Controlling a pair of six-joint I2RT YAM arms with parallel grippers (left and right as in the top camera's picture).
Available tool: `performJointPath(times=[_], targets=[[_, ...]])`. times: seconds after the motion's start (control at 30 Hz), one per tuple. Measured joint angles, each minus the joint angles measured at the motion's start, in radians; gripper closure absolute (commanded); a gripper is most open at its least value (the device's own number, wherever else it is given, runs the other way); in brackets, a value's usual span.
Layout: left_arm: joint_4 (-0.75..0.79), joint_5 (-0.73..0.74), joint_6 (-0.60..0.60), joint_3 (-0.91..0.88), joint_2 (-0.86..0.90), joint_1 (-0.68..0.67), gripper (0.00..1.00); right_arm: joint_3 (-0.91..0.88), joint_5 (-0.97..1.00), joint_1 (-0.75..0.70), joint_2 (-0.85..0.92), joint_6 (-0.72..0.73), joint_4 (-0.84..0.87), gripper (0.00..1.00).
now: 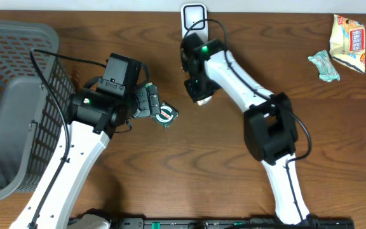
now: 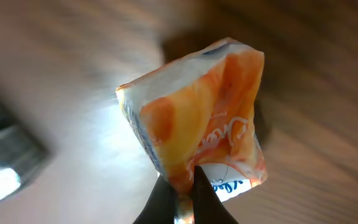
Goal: Scan the item barcode
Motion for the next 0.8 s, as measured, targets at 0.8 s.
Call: performJointPath(times=[0.8], targets=[[0.0,0.0,0.0,0.0,0.0,0.0,0.02,-0.386,-0.951,-0.3,-0.021,-0.241,0.122,0.92]])
